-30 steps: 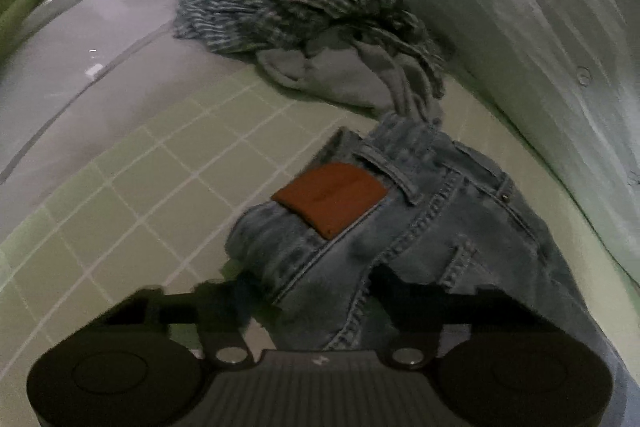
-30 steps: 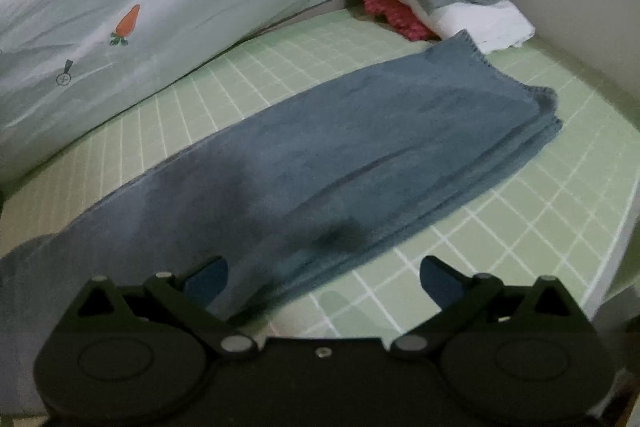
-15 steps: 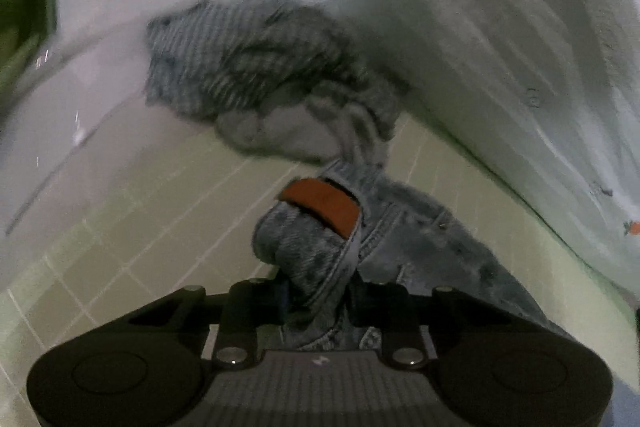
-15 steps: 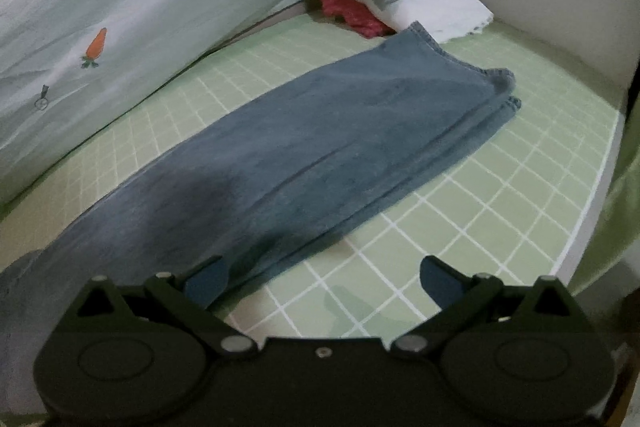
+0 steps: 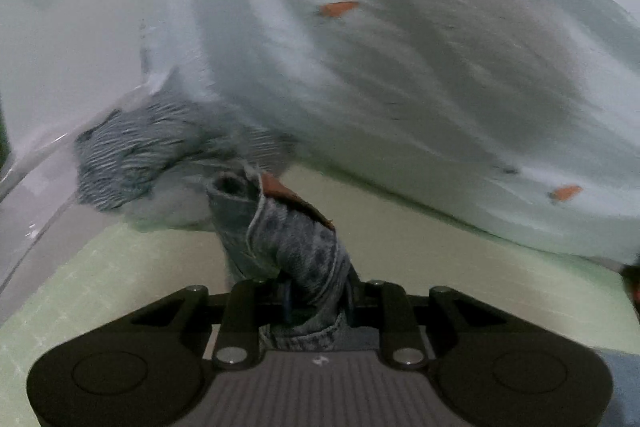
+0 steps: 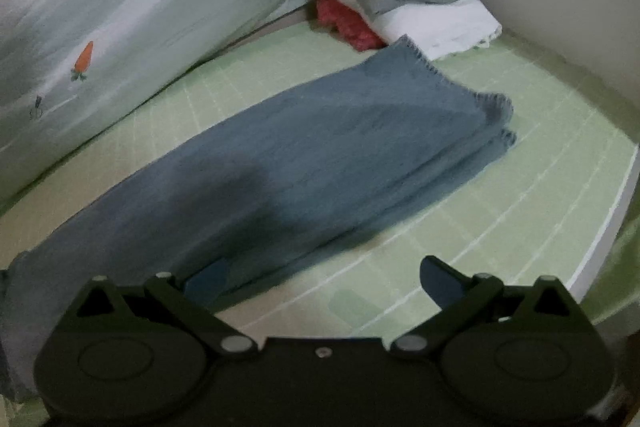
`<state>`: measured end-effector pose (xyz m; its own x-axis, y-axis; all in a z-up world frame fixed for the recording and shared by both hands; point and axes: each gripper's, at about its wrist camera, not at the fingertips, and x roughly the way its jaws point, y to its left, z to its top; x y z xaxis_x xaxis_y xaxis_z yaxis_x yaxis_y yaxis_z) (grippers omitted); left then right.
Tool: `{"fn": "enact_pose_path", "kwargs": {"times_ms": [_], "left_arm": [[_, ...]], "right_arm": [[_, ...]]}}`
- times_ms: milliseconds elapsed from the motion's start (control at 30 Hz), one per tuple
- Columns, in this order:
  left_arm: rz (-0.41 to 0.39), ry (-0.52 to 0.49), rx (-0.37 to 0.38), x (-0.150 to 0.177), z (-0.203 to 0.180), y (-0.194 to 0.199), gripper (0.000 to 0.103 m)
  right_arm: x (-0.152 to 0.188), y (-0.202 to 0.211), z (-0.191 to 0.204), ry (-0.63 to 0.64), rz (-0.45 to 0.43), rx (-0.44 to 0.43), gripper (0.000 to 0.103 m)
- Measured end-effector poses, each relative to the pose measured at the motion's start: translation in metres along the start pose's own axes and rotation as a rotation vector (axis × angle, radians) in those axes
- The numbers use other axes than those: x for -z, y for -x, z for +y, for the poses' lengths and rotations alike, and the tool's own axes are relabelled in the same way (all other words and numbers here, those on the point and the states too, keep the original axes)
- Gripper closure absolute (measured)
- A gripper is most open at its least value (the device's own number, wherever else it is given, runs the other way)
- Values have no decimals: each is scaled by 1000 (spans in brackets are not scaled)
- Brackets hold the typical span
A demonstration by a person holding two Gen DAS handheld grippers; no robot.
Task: Fold clothes
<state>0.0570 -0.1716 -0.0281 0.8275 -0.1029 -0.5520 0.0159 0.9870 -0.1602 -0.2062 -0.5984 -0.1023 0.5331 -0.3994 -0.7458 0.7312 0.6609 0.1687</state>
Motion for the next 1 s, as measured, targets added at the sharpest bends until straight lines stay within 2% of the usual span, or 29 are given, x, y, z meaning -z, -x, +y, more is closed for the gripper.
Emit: {"fn": "enact_pose_path", "kwargs": {"times_ms": [100,233,367,433,500,567,700,800,900,933,967,1000], "left_arm": [[3,-55,28,18,-48,4,79],[84,-126,55,67,-113,-6,79],[205,-198,-13,115,-159,-25,79],[203,-229,-50,127,-173,-24,78],[206,-250,-63,127,-180,-21,75],[223,-215,-55,123,-178,-20,70],[250,-164,32,123,-187,-10,60],[276,-211,89,131,-203,0,53],[306,-227,81,135,-208,9,51],[306,-206,78,133,-206,12,46],[305,-185,75,132,-203,16,34],[304,-163,71,131,-200,19,29]], "right_arm": [[-14,-3,-20,36,-8,-12,0],[-30,-11,-49,86,3,-17,0],[-42,-19,-79,114,23,-6,0],[-45,-22,-91,115,34,-3,0],[-47,-27,-100,112,48,1,0],[-48,-34,-108,104,66,-2,0],[-54,-43,-114,88,74,-23,0],[-62,-47,-116,63,60,-43,0],[-71,-51,-118,28,42,-53,0],[-74,-52,-118,26,29,-52,0],[-77,-53,-118,24,16,-52,0],[-80,-53,-118,26,1,-48,0]]}}
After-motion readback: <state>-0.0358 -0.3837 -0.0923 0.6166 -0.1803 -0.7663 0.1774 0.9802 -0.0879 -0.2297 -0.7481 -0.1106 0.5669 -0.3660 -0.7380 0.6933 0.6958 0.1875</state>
